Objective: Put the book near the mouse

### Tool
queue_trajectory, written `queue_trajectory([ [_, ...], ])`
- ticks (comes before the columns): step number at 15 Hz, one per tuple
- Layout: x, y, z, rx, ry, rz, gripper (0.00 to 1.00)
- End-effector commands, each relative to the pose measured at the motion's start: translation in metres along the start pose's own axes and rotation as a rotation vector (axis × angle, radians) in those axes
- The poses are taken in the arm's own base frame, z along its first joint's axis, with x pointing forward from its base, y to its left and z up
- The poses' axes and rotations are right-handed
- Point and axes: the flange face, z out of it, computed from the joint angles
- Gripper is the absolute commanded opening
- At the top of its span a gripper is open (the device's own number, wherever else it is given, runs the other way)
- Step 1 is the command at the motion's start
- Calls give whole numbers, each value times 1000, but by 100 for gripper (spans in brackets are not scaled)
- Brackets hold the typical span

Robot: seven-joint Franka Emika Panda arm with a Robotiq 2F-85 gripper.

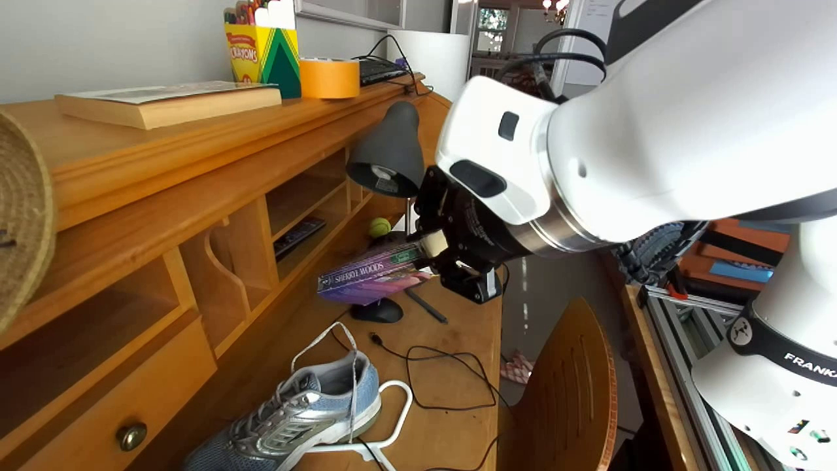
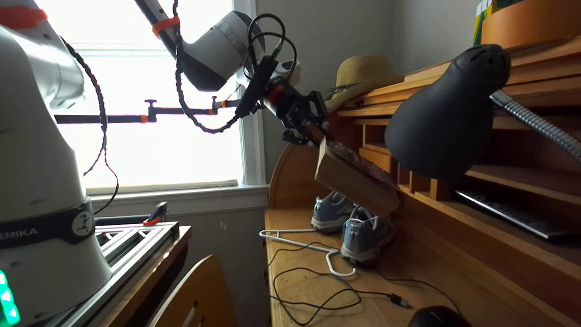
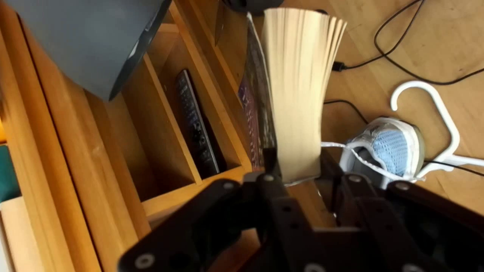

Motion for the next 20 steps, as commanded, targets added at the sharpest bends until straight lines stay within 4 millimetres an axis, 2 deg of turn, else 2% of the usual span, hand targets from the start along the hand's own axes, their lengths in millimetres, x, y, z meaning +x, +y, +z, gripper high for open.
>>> queue_trajectory([
  [1, -14, -11, 22, -76, -22, 31, 7],
  [8, -24, -50, 60, -137, 37, -12, 7],
  [13, -30, -70, 83, -186, 59, -13, 7],
  [17, -35, -87, 95, -228, 89, -9, 7],
  [20, -32, -105, 95, -213, 162, -56, 7],
])
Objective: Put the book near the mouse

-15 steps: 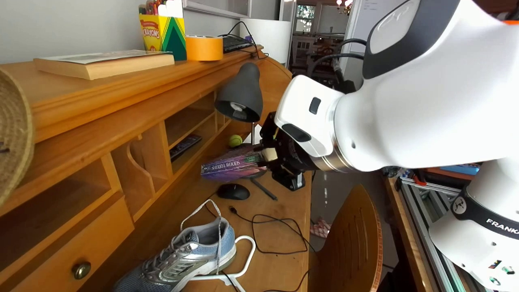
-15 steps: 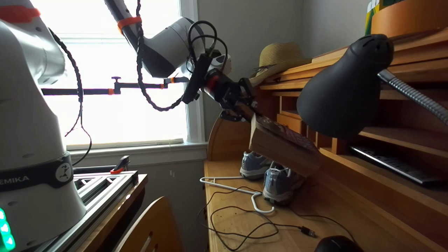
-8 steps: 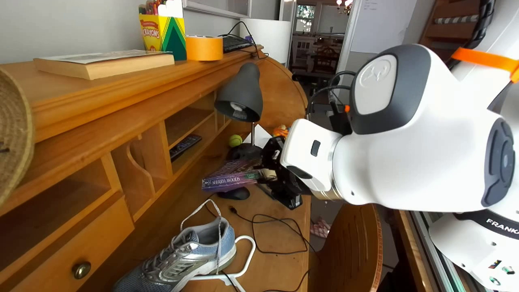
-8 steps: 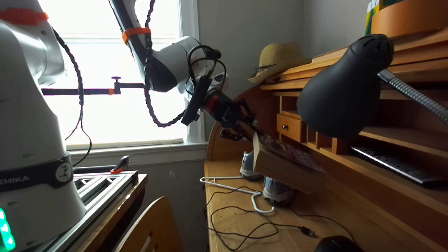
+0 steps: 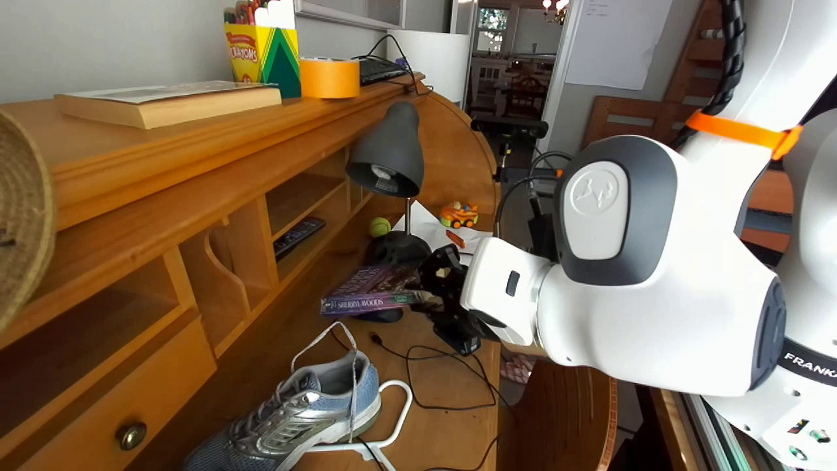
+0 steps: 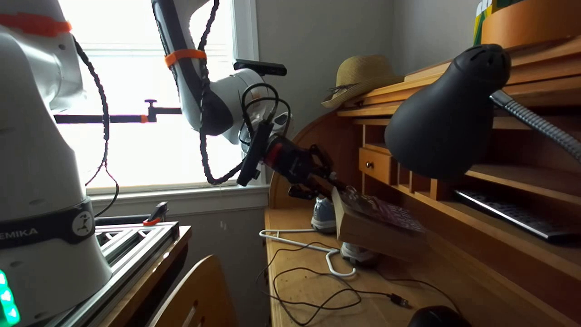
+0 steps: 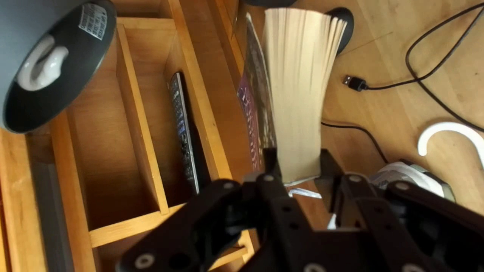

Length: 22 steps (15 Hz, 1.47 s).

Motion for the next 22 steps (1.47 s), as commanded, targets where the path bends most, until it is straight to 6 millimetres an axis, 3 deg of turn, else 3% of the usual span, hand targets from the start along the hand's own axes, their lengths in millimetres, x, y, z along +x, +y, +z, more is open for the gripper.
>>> queue_trajectory([
  [1, 8, -22, -3, -20, 103, -42, 7],
  [13, 6, -53, 12, 5, 187, -197, 7],
  [22, 2, -52, 23, 107, 163, -109, 7],
])
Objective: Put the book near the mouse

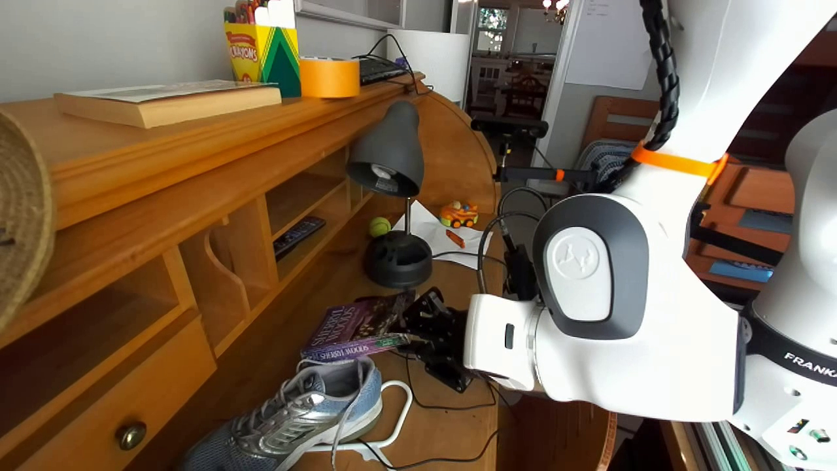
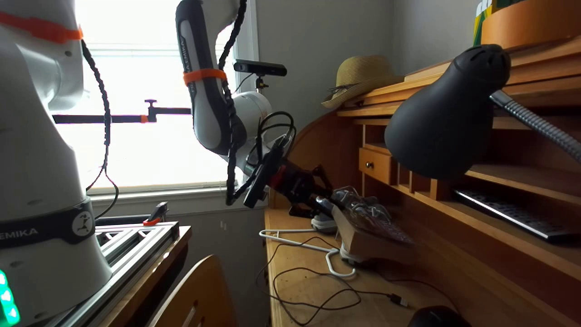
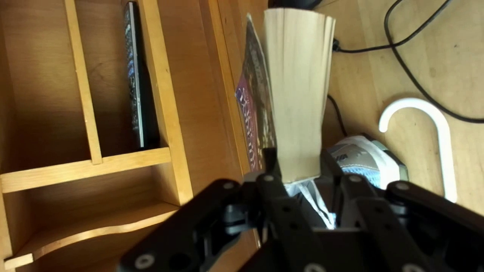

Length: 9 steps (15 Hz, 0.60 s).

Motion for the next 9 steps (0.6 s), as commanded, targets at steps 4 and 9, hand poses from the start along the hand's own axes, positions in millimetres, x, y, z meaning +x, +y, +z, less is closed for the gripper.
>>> queue_trajectory([
  [4, -1, -12, 6, 114, 13, 69, 7],
  [9, 3, -12, 6, 179, 26, 126, 7],
])
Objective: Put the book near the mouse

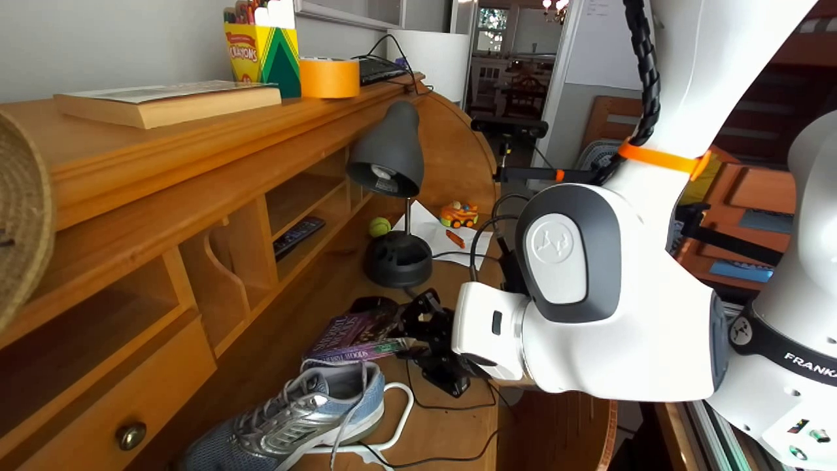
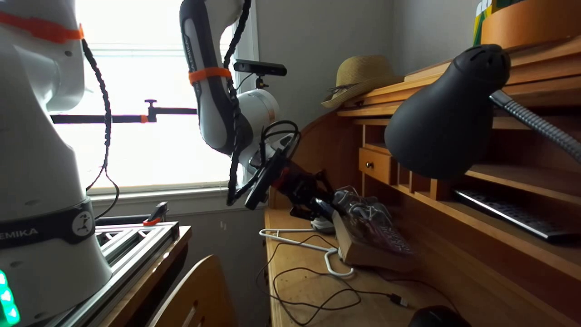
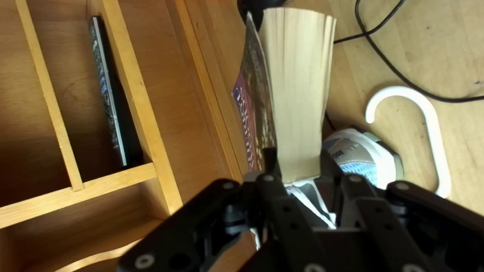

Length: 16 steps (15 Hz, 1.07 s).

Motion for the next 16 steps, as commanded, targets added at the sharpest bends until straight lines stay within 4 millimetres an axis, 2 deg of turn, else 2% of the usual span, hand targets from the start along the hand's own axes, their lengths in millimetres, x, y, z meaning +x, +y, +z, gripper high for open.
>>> queue_trajectory([
  [1, 1, -16, 1, 109, 25, 26, 7],
  [8, -3, -31, 1, 185, 17, 10, 7],
  [16, -10, -28, 5, 125, 1, -93, 7],
])
